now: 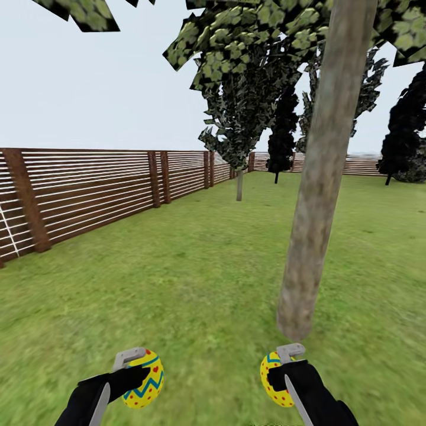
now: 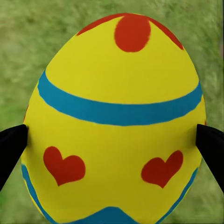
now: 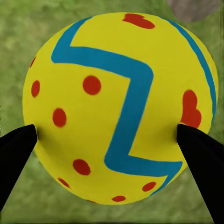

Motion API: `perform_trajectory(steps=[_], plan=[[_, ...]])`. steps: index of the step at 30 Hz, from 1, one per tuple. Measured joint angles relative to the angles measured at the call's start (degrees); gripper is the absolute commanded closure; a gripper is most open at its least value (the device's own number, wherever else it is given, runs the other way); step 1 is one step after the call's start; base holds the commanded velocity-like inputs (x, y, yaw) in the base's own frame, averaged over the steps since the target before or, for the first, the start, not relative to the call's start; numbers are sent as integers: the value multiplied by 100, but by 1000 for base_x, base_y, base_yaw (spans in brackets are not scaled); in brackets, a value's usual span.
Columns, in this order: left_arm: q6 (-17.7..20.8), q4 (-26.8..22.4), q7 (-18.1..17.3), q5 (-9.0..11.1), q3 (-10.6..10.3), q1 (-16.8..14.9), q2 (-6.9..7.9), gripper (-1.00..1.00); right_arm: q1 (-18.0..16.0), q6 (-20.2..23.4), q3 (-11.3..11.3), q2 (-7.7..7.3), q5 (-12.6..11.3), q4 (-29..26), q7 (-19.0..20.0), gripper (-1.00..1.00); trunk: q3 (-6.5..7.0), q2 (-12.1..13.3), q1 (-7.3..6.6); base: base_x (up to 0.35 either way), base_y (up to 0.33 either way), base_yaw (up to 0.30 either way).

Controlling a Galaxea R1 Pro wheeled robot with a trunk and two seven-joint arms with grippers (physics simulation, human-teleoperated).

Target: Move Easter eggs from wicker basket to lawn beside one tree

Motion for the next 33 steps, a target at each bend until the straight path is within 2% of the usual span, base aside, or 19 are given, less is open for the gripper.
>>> perform_trajectory(steps=[4,15,16,18,20,23,27,28,29,30,31,33], plan=[[-1,1,1,6,-7,0,-2,100,0,34,-25,-28,-52,-49,11,100,17,0,0,0,230,-280],[47,-12,3,28,15,0,4,100,0,47,-47,-57,-68,-130,12,100,83,0,0,0,5,-265],[106,26,5,28,17,0,-2,100,0,48,-43,-52,-69,-130,12,100,89,0,0,0,0,-254],[484,186,1,54,22,0,12,100,0,47,-37,-44,-63,-124,12,100,102,0,0,0,0,-254],[623,200,59,29,-14,0,-3,100,0,47,-31,-41,-57,-119,11,100,115,-1,0,0,0,-253],[243,46,362,29,-33,0,-5,100,0,47,-24,-40,-60,-121,11,100,135,0,0,0,0,-253],[115,116,219,-1,-27,2,14,100,0,47,-13,-38,-61,-121,11,100,161,0,0,0,0,-253],[107,206,234,-57,-100,7,33,100,0,48,-11,-32,-62,-119,11,100,167,0,0,0,0,-253],[110,360,247,-435,-683,8,56,100,0,48,-4,-23,-56,-115,10,100,174,0,0,0,0,-253],[96,426,273,-913,-1097,8,134,100,0,48,-1,-19,-54,-113,11,100,180,0,0,0,0,-253],[79,455,283,-1190,-1251,7,249,100,0,48,-3,-17,-53,-113,11,100,187,0,0,0,0,-253],[28,465,272,-1280,-1285,7,313,100,0,48,2,-10,-47,-105,10,100,200,0,0,0,0,-253]])
